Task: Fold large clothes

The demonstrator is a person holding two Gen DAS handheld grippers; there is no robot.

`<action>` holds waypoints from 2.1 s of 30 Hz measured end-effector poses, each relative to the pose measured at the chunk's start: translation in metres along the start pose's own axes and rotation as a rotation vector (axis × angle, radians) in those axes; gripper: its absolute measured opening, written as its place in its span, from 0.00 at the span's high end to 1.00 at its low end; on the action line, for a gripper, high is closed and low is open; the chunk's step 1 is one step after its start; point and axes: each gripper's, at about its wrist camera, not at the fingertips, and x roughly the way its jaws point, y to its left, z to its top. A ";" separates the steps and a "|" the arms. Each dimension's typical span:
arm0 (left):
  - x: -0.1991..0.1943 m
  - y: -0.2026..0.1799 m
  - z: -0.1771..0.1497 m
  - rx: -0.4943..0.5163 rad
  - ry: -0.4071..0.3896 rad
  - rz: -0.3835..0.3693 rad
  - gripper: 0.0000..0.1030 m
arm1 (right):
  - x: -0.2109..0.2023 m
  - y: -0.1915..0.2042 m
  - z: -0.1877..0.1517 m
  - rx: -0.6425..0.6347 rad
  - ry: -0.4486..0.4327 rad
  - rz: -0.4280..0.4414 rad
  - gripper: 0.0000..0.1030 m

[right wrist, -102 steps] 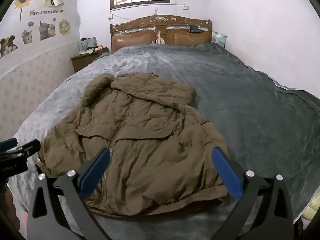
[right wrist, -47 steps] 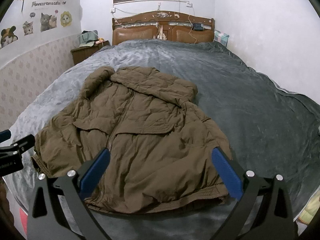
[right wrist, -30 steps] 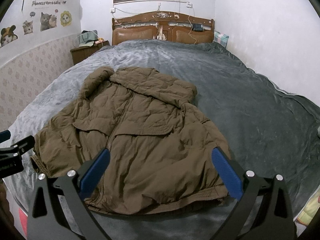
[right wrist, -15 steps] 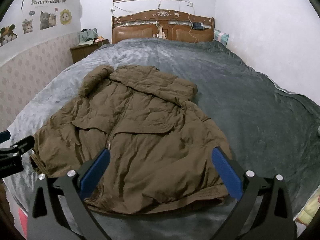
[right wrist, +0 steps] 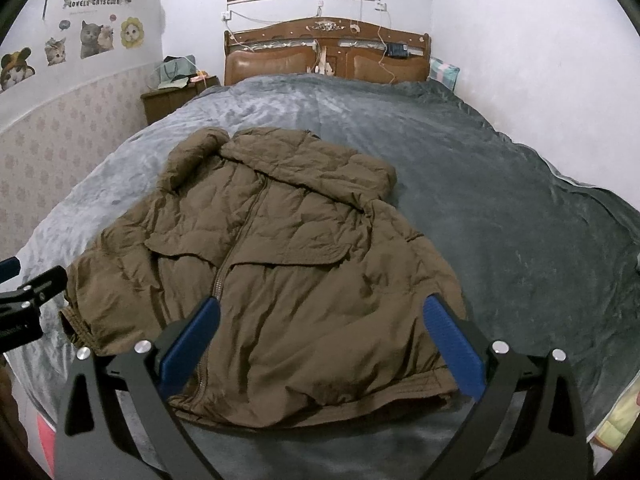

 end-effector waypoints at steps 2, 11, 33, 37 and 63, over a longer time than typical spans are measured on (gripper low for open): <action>-0.001 0.000 0.000 0.002 -0.005 -0.003 0.03 | 0.000 0.000 0.000 0.000 0.000 0.001 0.02; 0.001 -0.005 0.006 0.029 -0.002 -0.010 0.03 | 0.000 -0.001 0.001 0.000 -0.015 -0.012 0.02; 0.035 0.007 0.041 0.021 0.041 -0.047 0.03 | 0.024 0.009 0.042 -0.058 0.009 0.074 0.02; 0.044 0.011 0.058 0.000 0.042 -0.054 0.03 | 0.031 0.006 0.054 -0.047 0.005 0.076 0.02; 0.187 -0.025 0.202 0.078 0.070 -0.142 0.03 | 0.187 -0.036 0.171 -0.099 0.074 -0.060 0.02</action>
